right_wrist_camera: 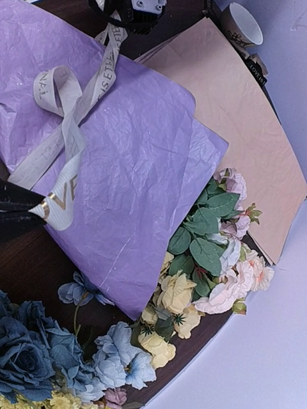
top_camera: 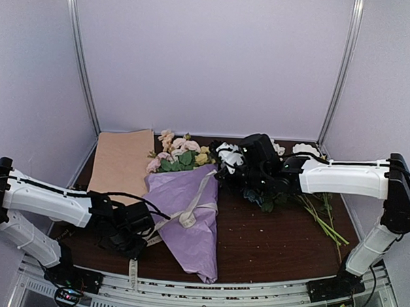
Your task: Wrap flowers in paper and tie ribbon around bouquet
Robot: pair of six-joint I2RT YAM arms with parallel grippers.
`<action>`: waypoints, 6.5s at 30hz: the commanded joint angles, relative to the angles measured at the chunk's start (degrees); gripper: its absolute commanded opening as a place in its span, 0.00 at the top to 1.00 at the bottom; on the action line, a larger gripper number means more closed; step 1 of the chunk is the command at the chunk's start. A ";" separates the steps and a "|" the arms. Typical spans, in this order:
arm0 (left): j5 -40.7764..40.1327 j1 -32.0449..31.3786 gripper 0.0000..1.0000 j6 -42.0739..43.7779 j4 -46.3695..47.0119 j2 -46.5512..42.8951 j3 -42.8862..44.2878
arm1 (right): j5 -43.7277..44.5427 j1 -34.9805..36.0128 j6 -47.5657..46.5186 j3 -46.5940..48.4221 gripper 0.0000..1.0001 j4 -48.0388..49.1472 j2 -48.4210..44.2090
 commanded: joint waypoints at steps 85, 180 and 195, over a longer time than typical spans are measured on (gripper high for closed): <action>-4.81 87.33 1.00 11.48 4.39 -46.55 -10.50 | -15.40 -100.90 39.58 -42.04 1.00 29.37 -20.22; -14.16 -15.04 0.15 33.43 24.74 -23.88 -7.85 | -18.87 7.24 3.87 -1.52 1.00 26.90 8.72; 6.71 6.95 0.32 46.43 43.67 -33.50 -10.30 | -21.14 7.16 0.62 -0.41 1.00 23.83 8.61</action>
